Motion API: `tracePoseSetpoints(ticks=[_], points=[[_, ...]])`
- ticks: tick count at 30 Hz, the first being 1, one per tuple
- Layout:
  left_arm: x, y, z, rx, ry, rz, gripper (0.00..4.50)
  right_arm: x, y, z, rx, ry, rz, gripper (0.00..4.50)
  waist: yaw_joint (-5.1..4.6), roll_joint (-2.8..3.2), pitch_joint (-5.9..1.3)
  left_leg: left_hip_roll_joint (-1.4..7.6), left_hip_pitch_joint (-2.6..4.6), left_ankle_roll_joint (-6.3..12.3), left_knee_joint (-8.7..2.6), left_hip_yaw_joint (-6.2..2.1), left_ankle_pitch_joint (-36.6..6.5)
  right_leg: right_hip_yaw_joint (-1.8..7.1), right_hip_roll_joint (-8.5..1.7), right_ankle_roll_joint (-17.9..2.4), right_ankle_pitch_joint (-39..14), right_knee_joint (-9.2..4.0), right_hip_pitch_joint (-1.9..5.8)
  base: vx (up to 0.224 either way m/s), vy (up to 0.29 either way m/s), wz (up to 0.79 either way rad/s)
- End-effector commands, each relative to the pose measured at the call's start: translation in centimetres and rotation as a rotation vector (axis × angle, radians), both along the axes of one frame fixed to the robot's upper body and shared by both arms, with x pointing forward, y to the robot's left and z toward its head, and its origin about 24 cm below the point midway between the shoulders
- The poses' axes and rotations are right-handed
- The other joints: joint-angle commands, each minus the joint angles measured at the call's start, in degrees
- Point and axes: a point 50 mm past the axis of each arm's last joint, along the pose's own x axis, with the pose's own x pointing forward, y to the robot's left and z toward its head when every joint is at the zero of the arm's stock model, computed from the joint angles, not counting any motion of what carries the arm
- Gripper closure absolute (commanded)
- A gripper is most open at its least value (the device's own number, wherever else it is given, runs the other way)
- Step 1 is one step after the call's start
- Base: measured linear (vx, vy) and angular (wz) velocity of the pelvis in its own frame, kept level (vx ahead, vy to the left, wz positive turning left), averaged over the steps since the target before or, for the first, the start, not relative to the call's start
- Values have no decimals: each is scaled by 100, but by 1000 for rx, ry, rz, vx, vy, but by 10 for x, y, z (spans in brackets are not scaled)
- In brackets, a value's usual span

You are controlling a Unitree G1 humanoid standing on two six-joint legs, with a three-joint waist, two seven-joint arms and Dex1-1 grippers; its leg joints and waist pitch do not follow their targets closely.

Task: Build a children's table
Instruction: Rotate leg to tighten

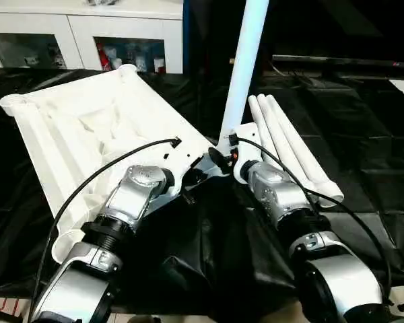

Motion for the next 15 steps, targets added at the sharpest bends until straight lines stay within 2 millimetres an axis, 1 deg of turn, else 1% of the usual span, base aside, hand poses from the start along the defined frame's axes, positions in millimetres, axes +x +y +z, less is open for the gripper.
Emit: tracePoseSetpoints(ticks=[1, 4, 6, 8, 10, 12, 14, 15], points=[[0, -19, 18, -62, -88, -88, 450, -15, 36, -8, 16, 44, 197, 70, 19, 64, -428, 116, 104, 3, -405, -24, -1306, 229, -411, -1296, -875, -439, 285, 0, 0, 0], [-7, -6, 15, -62, -78, -157, 450, -16, 25, -6, -36, -6, 323, 70, -10, 69, -427, 123, 81, 24, -409, -32, -1310, 227, -406, -1318, -801, -423, 302, 0, 0, 0], [-11, 1, 14, -62, -69, -201, 450, -18, 16, -6, -66, -29, 391, 70, -3, 72, -427, 130, 90, 77, -403, -29, -1257, 228, -402, -1334, -700, -423, 303, 0, 0, 0], [-13, 4, 14, -60, -73, -233, 450, -20, 11, -6, -78, -38, 425, 70, 6, 79, -433, 136, 101, 121, -396, -17, -1182, 235, -396, -1395, -544, -404, 290, 0, 0, 0], [-17, 9, 14, -65, -55, -275, 450, -23, 2, -6, -97, -49, 475, 70, 20, 82, -423, 141, 111, 108, -402, -14, -1260, 236, -399, -1427, -631, -408, 287, 0, 0, 0], [-23, 20, 11, -44, -25, -329, 450, -29, -16, -7, -116, -47, 564, 70, 52, 76, -424, 147, 121, 107, -402, -16, -1314, 236, -400, -1400, -693, -415, 292, 0, 0, 0], [-25, 23, 11, -39, -22, -356, 450, -31, -21, -6, -115, -45, 591, 70, 61, 77, -418, 152, 122, 121, -407, -12, -1343, 240, -393, -1391, -720, -415, 279, 0, 0, 0], [-27, 25, 11, -39, -17, -376, 450, -33, -24, -5, -113, -48, 613, 70, 72, 64, -406, 149, 117, 111, -420, -16, -1368, 235, -388, -1367, -796, -425, 286, 0, 0, 0]])
